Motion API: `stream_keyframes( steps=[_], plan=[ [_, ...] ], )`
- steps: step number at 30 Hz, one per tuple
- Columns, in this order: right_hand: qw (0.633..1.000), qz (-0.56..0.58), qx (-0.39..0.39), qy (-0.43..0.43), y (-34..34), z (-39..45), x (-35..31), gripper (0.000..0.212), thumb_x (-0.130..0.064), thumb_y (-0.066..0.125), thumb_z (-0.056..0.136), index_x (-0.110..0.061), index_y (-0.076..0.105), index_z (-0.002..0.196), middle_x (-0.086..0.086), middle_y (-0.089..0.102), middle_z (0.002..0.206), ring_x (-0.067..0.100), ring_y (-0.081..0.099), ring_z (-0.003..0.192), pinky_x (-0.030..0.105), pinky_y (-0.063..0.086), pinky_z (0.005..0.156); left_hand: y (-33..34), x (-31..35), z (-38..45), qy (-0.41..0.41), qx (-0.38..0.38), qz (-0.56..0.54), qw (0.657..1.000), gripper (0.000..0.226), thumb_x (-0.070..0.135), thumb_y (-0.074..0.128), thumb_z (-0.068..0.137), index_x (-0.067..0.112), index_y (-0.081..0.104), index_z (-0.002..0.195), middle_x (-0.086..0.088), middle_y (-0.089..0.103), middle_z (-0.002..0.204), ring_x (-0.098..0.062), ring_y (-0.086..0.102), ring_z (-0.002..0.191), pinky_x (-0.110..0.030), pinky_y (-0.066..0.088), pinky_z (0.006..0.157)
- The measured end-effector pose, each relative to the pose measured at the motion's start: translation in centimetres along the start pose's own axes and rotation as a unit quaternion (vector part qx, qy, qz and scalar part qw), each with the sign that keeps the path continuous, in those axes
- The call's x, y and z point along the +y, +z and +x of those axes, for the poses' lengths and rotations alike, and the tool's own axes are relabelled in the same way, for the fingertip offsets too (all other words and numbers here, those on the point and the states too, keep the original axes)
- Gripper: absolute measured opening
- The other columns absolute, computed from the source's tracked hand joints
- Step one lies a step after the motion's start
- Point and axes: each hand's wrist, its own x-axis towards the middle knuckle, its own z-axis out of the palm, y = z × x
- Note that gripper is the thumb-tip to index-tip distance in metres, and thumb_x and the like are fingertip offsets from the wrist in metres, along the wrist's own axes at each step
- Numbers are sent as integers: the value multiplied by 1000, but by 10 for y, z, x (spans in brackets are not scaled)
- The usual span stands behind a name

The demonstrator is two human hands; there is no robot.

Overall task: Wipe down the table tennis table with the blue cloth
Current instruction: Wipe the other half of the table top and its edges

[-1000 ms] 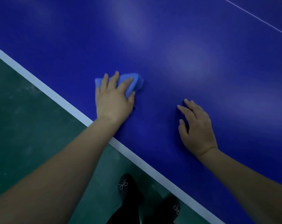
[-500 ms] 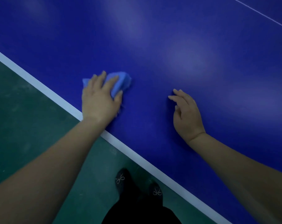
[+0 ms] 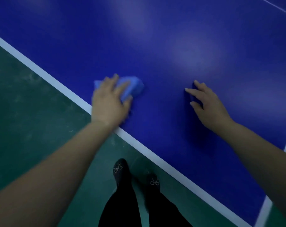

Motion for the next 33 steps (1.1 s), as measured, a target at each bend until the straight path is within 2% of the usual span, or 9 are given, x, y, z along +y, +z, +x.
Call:
stream_keyframes(
  steps=[2, 4, 9, 14, 19, 21, 29, 31, 33],
  plan=[
    [1000, 11, -9, -8, 0, 2, 4, 46, -15, 49, 99, -35, 44, 140, -13, 17, 158, 11, 8, 148, 41, 17, 120, 1, -2, 27, -119, 20, 2, 993, 54, 44, 47, 97, 29, 39, 148, -6, 27, 159, -30, 20, 146, -47, 18, 118],
    [1000, 20, -11, -19, 2, 2, 8, 46, -15, 49, 99, -35, 44, 140, -12, 17, 159, 11, 7, 148, 42, 16, 120, 11, 22, 26, -131, 21, 25, 991, 56, 48, 41, 97, 31, 33, 150, -6, 23, 160, -30, 16, 147, -47, 15, 119],
    [999, 19, -3, -44, 4, 3, 11, 45, -11, 50, 98, -27, 47, 140, -3, 19, 159, 17, 10, 148, 41, 16, 120, 35, 103, -77, 57, -11, 0, 998, 54, 44, 51, 90, 31, 47, 143, -6, 41, 150, -31, 35, 137, -50, 32, 109],
    [999, 16, -15, -47, 3, 4, 8, 45, -11, 47, 100, -26, 44, 142, -1, 17, 160, 19, 7, 148, 40, 14, 121, 25, 86, -122, 214, -57, -60, 973, 44, 27, 66, 83, 23, 66, 126, -10, 55, 138, -34, 53, 122, -48, 40, 101],
    [999, 14, -17, -46, 1, 2, 7, 45, -13, 45, 101, -30, 42, 143, -3, 15, 160, 17, 5, 149, 39, 12, 121, 19, 56, -58, -78, 67, -21, 995, 43, 29, 60, 91, 24, 58, 134, -11, 45, 143, -35, 42, 129, -44, 28, 106],
    [999, 14, -18, -45, 2, 1, 6, 45, -13, 45, 101, -29, 42, 143, -4, 14, 160, 16, 5, 149, 37, 11, 121, 25, 74, -60, -107, 68, 0, 992, 46, 33, 57, 91, 26, 54, 136, -9, 44, 141, -33, 41, 127, -43, 27, 104],
    [999, -5, -20, -49, 0, 1, 1, 45, -11, 44, 101, -25, 42, 144, 2, 14, 161, 21, 6, 149, 37, 10, 121, 23, 110, -157, 279, -93, -72, 953, 49, 9, 66, 73, 28, 69, 118, -7, 60, 117, -33, 57, 96, -42, 43, 84],
    [999, -7, -23, -48, -1, 0, 0, 45, -11, 42, 101, -26, 41, 144, 2, 13, 161, 21, 5, 149, 39, 10, 121, 11, 82, -154, 307, -108, -59, 944, 47, 6, 57, 76, 28, 71, 115, -9, 61, 114, -35, 58, 95, -44, 45, 84],
    [998, -12, -24, -48, -2, -1, -2, 46, -11, 41, 102, -26, 41, 145, 1, 13, 161, 21, 4, 149, 41, 10, 121, 0, 56, -146, 223, -58, -61, 971, 46, 4, 50, 77, 22, 74, 112, -16, 61, 112, -40, 58, 94, -47, 47, 83]
  ],
)
